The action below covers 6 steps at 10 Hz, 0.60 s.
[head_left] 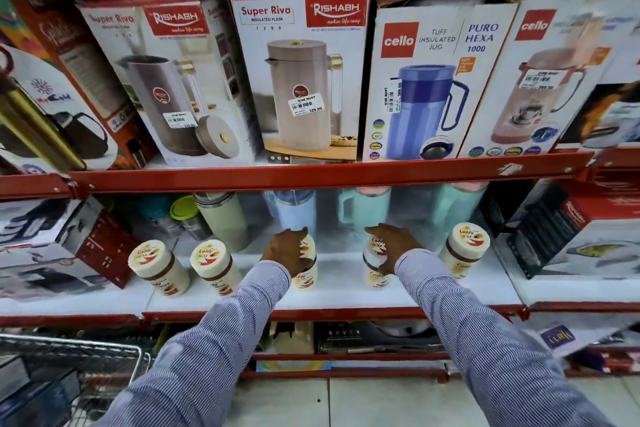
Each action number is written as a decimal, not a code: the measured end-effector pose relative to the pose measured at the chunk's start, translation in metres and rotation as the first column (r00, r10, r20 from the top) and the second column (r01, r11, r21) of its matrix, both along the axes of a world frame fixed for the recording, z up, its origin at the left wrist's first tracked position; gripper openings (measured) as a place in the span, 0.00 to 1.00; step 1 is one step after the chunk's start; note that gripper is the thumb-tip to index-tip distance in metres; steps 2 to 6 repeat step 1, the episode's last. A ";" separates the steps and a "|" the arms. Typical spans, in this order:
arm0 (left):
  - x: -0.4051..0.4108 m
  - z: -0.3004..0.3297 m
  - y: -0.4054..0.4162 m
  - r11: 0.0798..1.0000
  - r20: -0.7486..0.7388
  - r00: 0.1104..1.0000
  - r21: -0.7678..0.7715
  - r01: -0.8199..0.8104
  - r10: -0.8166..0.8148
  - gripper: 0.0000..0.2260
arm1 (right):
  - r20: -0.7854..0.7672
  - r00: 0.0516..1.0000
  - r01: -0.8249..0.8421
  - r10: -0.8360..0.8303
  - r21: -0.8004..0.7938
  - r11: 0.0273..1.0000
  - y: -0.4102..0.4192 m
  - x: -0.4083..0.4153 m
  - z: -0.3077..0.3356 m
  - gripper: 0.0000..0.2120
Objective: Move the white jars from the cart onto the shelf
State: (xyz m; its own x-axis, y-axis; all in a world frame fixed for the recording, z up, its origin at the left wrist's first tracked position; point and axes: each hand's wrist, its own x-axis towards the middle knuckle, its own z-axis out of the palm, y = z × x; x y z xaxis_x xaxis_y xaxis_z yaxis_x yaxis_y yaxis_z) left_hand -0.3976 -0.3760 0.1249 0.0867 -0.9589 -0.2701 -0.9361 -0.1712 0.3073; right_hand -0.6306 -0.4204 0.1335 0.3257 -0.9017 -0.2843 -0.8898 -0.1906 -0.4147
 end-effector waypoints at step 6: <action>0.004 0.000 0.006 0.995 0.027 0.999 -0.097 0.039 -0.036 0.39 | 0.018 1.000 0.027 -0.025 -0.081 0.996 0.008 0.006 0.002 0.42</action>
